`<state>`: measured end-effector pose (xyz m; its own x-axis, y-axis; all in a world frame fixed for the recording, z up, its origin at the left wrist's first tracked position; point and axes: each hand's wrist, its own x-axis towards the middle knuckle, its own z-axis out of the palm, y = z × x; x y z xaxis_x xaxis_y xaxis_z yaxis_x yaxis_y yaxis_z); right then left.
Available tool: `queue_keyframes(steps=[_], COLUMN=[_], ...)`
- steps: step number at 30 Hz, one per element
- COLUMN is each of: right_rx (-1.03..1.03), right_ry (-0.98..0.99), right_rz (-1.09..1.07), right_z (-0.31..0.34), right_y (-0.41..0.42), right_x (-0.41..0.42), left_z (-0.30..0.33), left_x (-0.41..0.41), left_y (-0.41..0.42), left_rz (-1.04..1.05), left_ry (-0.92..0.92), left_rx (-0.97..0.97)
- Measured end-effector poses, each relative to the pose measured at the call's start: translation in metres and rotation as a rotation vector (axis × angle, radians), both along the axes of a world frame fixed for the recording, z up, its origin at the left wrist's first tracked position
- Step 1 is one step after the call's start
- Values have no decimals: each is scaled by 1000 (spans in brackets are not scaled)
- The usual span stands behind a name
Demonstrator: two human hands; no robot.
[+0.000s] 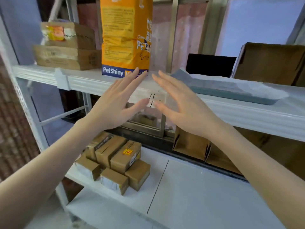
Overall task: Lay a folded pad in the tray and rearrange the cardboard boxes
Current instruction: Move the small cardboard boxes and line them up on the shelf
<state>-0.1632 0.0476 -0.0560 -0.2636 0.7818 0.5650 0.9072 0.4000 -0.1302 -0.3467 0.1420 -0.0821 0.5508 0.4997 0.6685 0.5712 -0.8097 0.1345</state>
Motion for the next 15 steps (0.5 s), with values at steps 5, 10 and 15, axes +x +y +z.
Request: queue_keyframes(steps=[5, 10, 15], right_rx=[-76, -262, -505], right_ry=[-46, -48, 4], right_rz=[156, 173, 60], right_z=[-48, -108, -176], right_y=[13, 43, 91], right_x=[-32, -44, -36], left_z=[-53, -113, -184], left_x=[-46, -75, -83], left_y=[1, 14, 48], left_rz=[86, 119, 125], left_ry=[36, 65, 155], left_rx=[-94, -246, -414])
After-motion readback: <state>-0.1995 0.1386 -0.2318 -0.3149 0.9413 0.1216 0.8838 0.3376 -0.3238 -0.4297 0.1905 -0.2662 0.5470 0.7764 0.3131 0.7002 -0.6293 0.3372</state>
